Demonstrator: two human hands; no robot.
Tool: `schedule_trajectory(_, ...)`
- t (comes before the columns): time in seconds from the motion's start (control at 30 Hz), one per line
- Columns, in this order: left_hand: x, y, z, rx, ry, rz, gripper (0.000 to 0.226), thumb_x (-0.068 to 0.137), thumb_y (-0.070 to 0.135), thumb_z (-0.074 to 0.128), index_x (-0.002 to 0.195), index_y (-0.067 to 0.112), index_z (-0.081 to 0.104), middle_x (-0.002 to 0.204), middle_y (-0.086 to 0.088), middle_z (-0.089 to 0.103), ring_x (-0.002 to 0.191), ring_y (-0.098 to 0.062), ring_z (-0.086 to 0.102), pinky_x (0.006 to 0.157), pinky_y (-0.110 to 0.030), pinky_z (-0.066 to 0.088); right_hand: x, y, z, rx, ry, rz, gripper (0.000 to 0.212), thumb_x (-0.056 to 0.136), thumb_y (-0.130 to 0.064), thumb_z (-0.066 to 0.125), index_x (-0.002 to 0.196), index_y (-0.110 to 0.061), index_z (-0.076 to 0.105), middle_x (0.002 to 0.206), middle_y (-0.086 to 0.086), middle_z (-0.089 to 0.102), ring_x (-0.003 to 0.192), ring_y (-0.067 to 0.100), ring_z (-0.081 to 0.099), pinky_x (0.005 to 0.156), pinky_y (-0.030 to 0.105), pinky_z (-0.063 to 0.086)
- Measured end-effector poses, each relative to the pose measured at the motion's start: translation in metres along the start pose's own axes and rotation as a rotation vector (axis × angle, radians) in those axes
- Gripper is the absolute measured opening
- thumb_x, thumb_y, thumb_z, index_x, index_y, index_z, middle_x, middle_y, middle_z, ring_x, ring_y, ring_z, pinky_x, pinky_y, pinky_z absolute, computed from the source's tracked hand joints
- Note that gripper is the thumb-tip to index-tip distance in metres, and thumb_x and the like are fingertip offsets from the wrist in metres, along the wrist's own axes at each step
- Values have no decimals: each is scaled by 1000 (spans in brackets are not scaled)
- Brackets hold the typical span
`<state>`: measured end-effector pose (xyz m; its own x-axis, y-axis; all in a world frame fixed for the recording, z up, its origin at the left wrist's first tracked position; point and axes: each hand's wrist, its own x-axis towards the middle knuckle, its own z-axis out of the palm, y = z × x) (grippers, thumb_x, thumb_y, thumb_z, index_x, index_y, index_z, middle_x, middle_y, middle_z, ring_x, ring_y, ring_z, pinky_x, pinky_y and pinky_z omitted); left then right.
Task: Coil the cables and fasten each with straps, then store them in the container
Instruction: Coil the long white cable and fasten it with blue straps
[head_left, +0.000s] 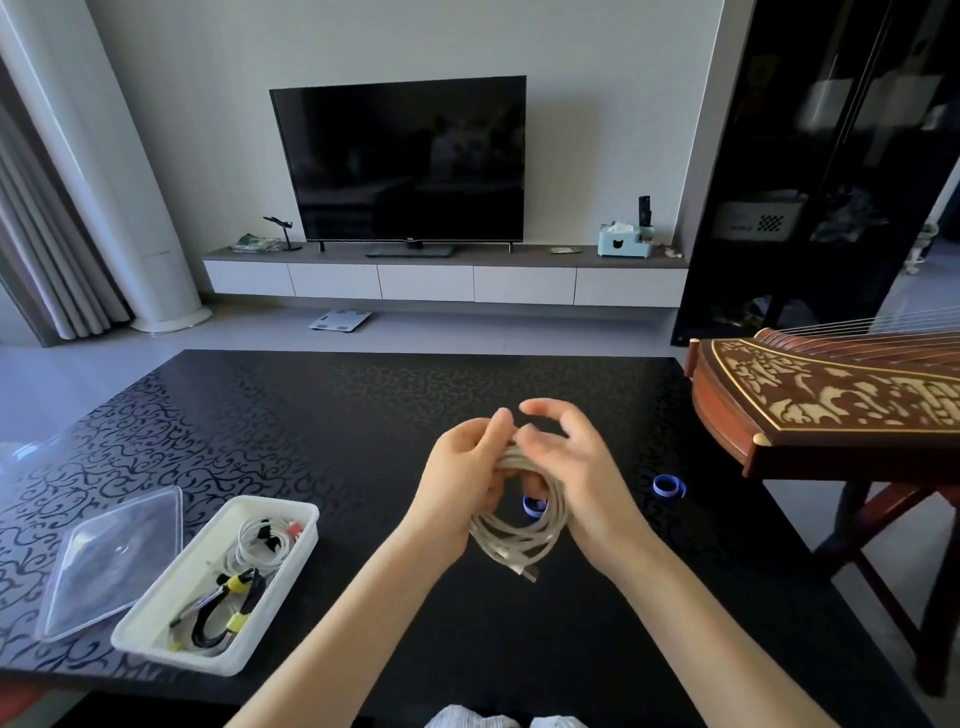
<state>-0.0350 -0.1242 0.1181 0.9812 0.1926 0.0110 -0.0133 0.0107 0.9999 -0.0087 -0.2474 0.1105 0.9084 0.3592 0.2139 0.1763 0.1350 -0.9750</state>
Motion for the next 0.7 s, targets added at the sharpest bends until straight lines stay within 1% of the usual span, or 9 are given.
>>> schedule_trajectory(0.07,1,-2,0,-101,65,26,39,98,35,45,94,-1,60,52,2,38,42,-7,27,41,-21,24,-2,5,-3,188,194,121,25,95,-32,51,115,-16,55,82,5,69,74,21,66,71,34,52)
schedule_trajectory(0.1,2,-2,1,-136,88,33,38,99,34,44,93,1,61,49,5,34,41,-7,26,42,-22,23,-2,7,-3,206,247,190,29,97,-37,45,113,-16,56,83,7,69,78,24,68,77,39,54)
schedule_trajectory(0.13,3,-3,1,-154,104,35,36,99,34,44,91,3,61,47,8,32,41,-7,26,42,-22,23,-4,8,-1,187,255,259,35,98,-42,39,111,-15,58,84,9,70,81,26,69,79,41,54)
schedule_trajectory(0.2,3,-2,3,-155,114,25,35,99,33,43,83,6,56,46,8,31,42,-8,26,43,-23,24,-7,9,7,86,219,328,48,99,-48,30,104,-13,63,80,10,69,78,24,69,73,37,55)
schedule_trajectory(0.27,3,-2,4,-132,97,7,33,100,33,42,80,9,50,47,6,32,43,-10,28,44,-24,27,-7,10,15,-33,261,244,52,100,-45,26,93,-12,66,72,5,63,68,17,62,65,31,51)
schedule_trajectory(0.4,3,2,2,-50,26,-47,30,100,31,42,80,10,52,48,4,38,46,-12,35,50,-28,33,-2,17,19,-221,389,-6,42,102,-31,32,73,-18,59,61,-2,57,52,7,52,59,34,47)
schedule_trajectory(0.53,4,5,2,-56,-20,-97,26,99,28,44,85,10,55,50,2,37,47,-13,36,49,-27,35,0,21,16,-340,444,-121,45,101,-29,34,62,-19,53,53,-2,53,47,11,51,52,32,46)
schedule_trajectory(0.6,4,6,3,-50,-11,-105,25,99,28,46,83,10,56,50,3,37,46,-12,34,47,-25,34,2,19,12,-335,423,-106,45,100,-32,35,65,-16,58,55,0,57,47,13,54,49,28,46)
schedule_trajectory(0.7,4,8,7,-43,40,-74,26,96,24,48,74,12,53,50,4,38,44,-9,32,44,-22,30,6,14,9,-245,333,-62,38,101,-34,34,92,-15,66,67,4,63,53,12,58,50,24,47)
